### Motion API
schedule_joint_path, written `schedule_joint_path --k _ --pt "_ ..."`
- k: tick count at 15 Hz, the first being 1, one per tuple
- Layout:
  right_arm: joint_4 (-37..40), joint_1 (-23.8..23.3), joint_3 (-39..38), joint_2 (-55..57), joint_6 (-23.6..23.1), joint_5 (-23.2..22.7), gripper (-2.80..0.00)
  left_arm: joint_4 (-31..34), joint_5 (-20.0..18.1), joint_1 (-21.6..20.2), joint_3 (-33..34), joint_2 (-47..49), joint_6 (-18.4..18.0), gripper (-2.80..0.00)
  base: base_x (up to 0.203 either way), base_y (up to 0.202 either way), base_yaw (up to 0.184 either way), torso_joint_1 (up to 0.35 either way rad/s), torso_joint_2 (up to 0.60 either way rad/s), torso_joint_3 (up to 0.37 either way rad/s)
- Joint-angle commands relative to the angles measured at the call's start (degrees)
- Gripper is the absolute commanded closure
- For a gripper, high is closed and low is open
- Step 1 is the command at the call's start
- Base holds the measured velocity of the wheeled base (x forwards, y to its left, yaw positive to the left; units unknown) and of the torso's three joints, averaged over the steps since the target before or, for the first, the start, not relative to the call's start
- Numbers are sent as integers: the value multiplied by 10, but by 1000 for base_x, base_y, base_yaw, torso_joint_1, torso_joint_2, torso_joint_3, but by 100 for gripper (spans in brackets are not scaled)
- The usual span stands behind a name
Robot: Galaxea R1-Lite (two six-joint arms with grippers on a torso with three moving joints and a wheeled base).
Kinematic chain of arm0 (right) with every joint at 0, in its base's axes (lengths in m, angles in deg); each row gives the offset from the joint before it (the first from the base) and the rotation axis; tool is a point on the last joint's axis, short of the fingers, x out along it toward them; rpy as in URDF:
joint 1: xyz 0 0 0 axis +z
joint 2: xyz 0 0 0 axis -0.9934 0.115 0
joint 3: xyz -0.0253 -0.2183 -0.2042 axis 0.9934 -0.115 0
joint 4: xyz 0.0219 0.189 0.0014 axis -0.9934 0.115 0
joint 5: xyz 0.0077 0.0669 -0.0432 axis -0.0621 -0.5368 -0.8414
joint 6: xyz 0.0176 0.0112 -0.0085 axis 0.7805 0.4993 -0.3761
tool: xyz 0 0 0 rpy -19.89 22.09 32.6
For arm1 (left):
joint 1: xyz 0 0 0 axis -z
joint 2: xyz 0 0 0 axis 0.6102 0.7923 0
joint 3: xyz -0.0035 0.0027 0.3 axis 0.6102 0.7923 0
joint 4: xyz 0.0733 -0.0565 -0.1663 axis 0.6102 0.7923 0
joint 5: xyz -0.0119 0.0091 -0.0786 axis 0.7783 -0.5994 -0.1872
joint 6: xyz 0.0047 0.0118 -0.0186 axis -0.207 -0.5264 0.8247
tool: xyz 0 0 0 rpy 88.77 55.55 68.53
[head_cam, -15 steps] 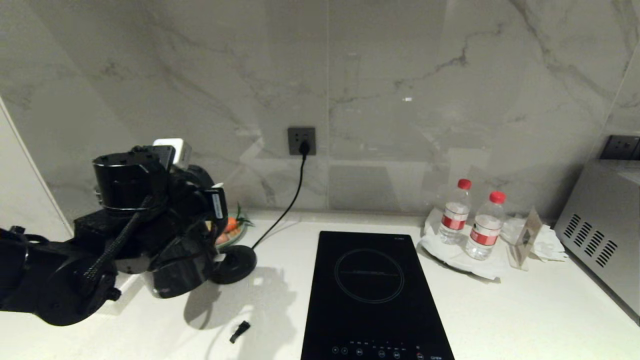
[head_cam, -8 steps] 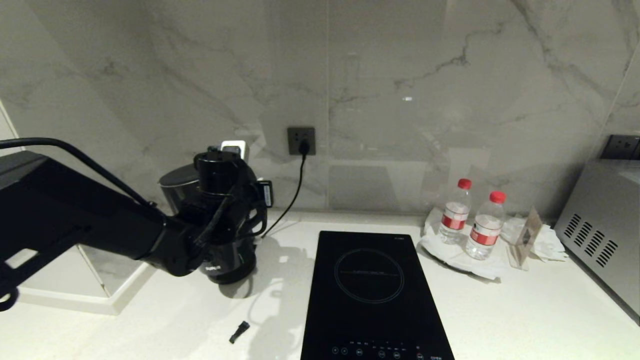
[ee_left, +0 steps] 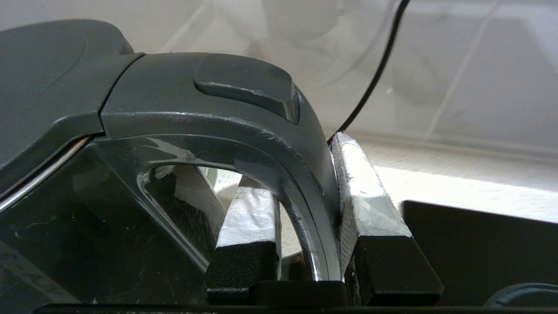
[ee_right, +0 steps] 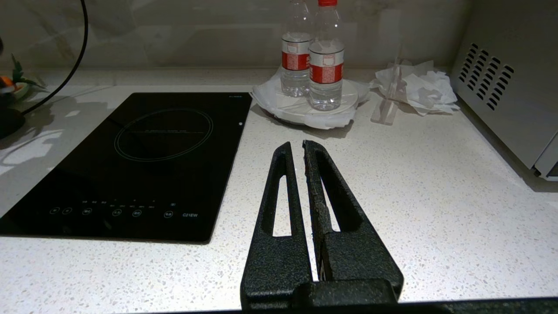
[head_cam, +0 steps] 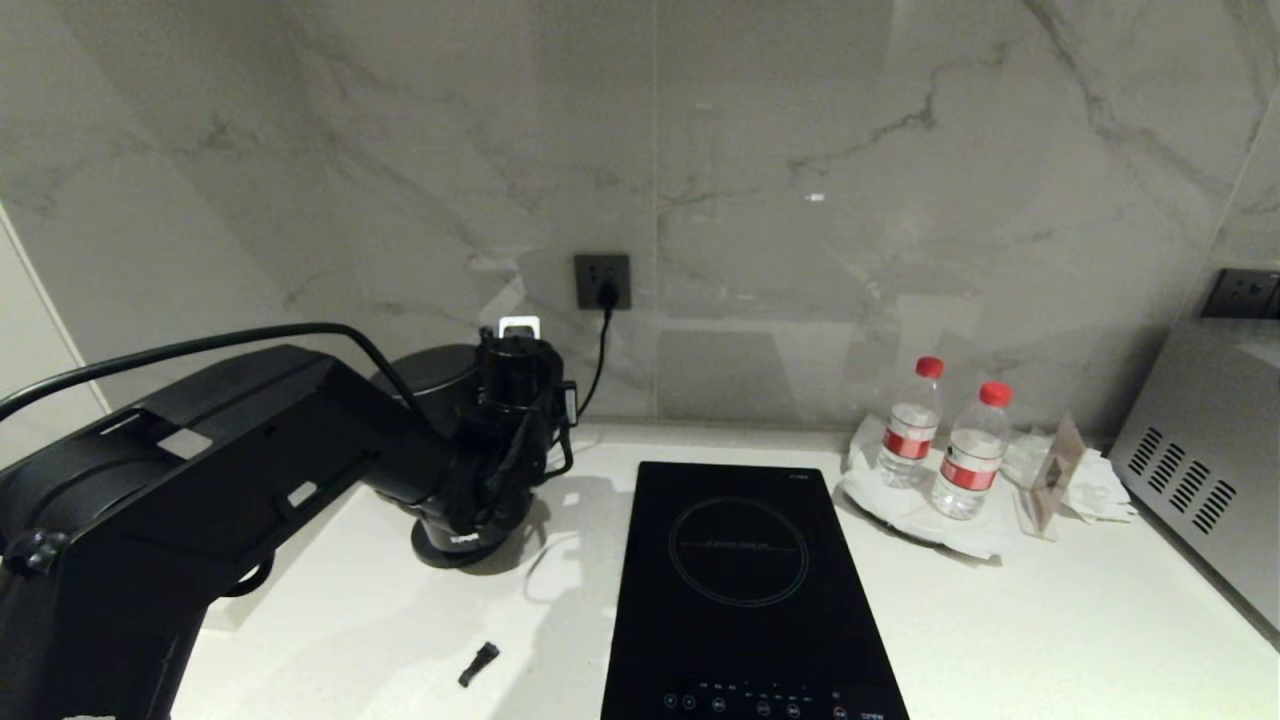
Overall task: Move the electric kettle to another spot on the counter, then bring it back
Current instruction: Place it on the power base
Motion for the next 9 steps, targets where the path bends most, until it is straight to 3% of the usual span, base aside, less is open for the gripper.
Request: schedule_joint_path --k 1,9 --pt "0 0 0 0 0 0 0 -2 4 -2 -10 30 0 0 0 0 0 0 0 0" --pt "0 0 0 0 0 0 0 0 15 -11 -65 91 -9 0 0 0 0 0 0 0"
